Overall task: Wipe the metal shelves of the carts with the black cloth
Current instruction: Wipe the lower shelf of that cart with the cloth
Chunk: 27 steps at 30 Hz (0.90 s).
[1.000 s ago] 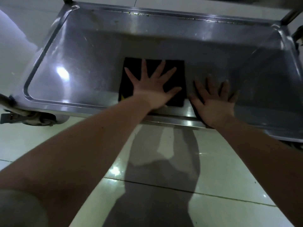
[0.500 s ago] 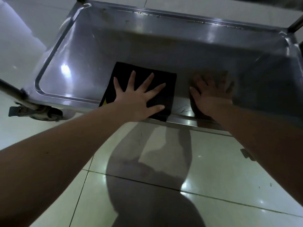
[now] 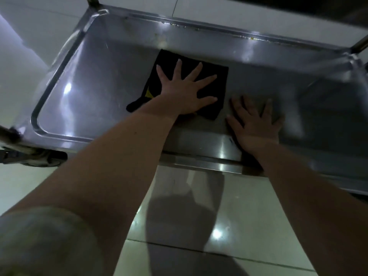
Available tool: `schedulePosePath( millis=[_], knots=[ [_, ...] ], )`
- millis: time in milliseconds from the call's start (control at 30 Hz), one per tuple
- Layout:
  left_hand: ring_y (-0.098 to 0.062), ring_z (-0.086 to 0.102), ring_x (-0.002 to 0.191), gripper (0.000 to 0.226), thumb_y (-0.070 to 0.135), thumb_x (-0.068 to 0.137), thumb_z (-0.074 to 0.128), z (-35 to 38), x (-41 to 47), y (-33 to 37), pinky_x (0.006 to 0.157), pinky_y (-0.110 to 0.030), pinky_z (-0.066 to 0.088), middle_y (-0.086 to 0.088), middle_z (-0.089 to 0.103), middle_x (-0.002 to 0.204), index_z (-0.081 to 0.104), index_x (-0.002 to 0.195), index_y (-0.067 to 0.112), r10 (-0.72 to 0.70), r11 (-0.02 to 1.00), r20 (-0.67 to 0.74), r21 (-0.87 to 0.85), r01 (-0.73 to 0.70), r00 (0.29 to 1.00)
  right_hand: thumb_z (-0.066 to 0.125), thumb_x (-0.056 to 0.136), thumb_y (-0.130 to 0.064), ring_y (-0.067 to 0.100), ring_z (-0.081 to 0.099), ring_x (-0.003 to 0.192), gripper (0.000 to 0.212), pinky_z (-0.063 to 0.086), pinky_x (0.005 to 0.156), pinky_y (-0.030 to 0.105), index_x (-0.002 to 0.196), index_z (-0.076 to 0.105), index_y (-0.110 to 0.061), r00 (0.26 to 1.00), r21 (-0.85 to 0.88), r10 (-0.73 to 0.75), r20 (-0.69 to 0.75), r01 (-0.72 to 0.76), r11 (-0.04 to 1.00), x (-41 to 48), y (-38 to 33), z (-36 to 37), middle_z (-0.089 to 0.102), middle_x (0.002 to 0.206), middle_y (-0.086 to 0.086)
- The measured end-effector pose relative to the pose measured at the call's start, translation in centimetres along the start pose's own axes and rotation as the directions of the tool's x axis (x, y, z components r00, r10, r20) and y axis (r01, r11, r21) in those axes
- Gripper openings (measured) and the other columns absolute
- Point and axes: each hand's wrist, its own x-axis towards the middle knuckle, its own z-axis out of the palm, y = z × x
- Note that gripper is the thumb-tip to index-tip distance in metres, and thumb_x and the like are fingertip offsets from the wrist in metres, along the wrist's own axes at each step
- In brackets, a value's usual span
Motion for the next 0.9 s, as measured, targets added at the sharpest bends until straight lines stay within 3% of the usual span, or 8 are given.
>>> schedulePosePath(
  millis=[233,433,567,900],
  knots=[
    [-0.037,-0.017,0.149,0.070,0.083,0.086,0.017,-0.4,1.4,0.7,0.106,-0.077,-0.008,0.015,-0.012,0.164,-0.004,0.149,0.059,-0.025,0.999,0.000,-0.025,0.025,1.000,0.016,0.097,-0.065,0.038,-0.018,0.148,0.057,-0.006,0.111,0.071,0.149,-0.006,-0.058,1.000,0.015,-0.004,0.011,0.004,1.000,0.5,0.4,-0.5,-0.010,0.161,-0.024],
    [-0.036,-0.026,0.146,0.070,0.085,0.082,0.009,1.6,-8.7,-0.2,0.107,-0.076,-0.009,0.017,-0.026,0.160,-0.020,0.142,0.062,-0.026,1.000,0.106,-0.011,0.027,0.994,0.018,0.097,-0.066,0.037,-0.017,0.148,0.056,-0.007,0.111,0.071,0.148,-0.005,-0.059,1.000,0.044,0.003,0.000,-0.003,0.999,0.2,0.3,-0.3,-0.010,0.161,-0.025],
    [-0.037,-0.024,0.147,0.068,0.087,0.074,-0.007,3.0,-15.0,-1.5,0.106,-0.075,-0.011,0.017,-0.027,0.160,-0.031,0.134,0.065,-0.043,0.999,0.060,0.035,0.041,0.997,0.018,0.096,-0.067,0.038,-0.018,0.148,0.057,-0.008,0.110,0.072,0.148,-0.006,-0.059,1.000,0.041,-0.002,-0.013,0.003,0.999,0.1,0.1,-0.2,-0.009,0.162,-0.024],
    [-0.038,-0.021,0.148,0.067,0.081,0.087,0.015,-0.1,0.8,0.2,0.104,-0.079,-0.008,0.017,-0.018,0.163,-0.009,0.146,0.061,-0.075,0.997,0.056,-0.013,0.076,0.996,0.017,0.096,-0.067,0.039,-0.017,0.148,0.058,-0.007,0.111,0.071,0.149,-0.005,-0.058,1.000,0.011,0.006,-0.007,-0.006,1.000,0.3,0.1,0.0,-0.011,0.161,-0.024]
  ],
)
